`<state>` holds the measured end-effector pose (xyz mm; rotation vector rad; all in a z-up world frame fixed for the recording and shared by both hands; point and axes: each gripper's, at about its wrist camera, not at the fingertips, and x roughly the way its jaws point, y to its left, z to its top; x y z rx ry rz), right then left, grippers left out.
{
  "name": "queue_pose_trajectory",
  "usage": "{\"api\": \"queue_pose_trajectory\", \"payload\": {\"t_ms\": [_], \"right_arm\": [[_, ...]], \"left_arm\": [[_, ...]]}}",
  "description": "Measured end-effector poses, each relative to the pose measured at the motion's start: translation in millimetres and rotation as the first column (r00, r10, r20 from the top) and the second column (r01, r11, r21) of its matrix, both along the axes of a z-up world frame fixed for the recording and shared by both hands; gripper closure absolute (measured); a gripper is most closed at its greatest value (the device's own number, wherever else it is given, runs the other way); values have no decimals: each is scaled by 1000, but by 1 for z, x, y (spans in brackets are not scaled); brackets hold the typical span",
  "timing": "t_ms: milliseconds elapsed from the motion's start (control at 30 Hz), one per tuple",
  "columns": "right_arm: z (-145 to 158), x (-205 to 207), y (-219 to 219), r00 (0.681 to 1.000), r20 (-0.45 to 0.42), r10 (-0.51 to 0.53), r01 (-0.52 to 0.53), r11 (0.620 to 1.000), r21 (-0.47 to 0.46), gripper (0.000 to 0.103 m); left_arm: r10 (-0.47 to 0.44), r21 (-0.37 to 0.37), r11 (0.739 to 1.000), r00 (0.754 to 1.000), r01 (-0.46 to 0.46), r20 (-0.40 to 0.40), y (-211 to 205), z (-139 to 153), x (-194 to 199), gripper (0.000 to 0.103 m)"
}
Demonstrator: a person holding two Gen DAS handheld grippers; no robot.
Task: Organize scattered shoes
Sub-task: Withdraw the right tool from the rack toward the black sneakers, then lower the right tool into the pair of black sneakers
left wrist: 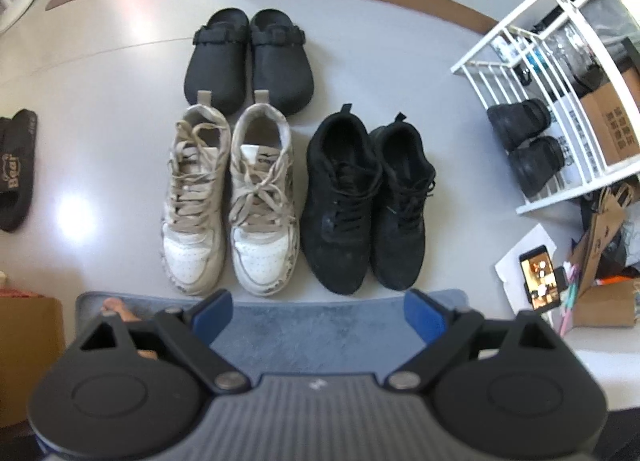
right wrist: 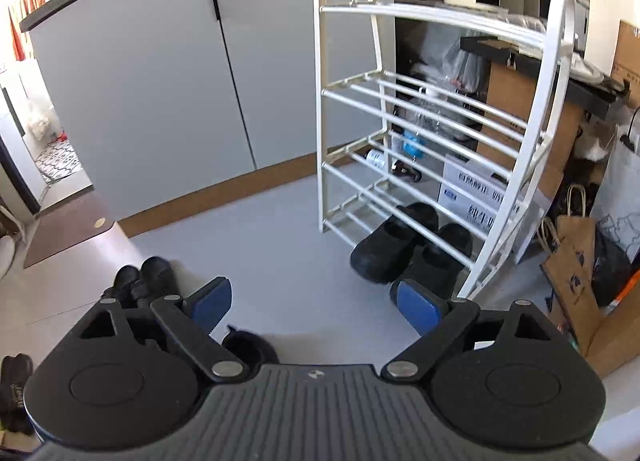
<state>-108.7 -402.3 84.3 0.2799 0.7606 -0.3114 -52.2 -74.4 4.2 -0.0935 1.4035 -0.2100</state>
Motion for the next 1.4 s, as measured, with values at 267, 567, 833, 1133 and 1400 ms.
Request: {"api": "queue_pose_trajectory", "payload": {"t_ms": [267, 567, 833, 1133, 1400], "right_arm": [[-23, 6, 16, 996, -77, 53, -51, 998, 28, 10], [-61, 15, 49, 985, -138, 105, -107, 994, -13, 11], [-98, 27, 75, 978, -162, 129, -128, 992, 16, 14], [-131, 49, 96, 962, -178, 205, -200, 979, 49, 18], [-158, 59, 98, 954, -194, 230, -226, 973, 45, 18]], "left_arm": [[-14, -8, 1000, 1000, 15, 10, 15, -1, 3, 6], [-20, -69, 997, 999, 18, -31, 28, -36, 20, 6], [-34, -79, 996, 998, 30, -48, 27, -59, 29, 6], [-1, -55, 998, 998, -2, -65, 36, -77, 48, 6], [-6, -54, 999, 997, 2, -77, 33, -87, 55, 6]]}}
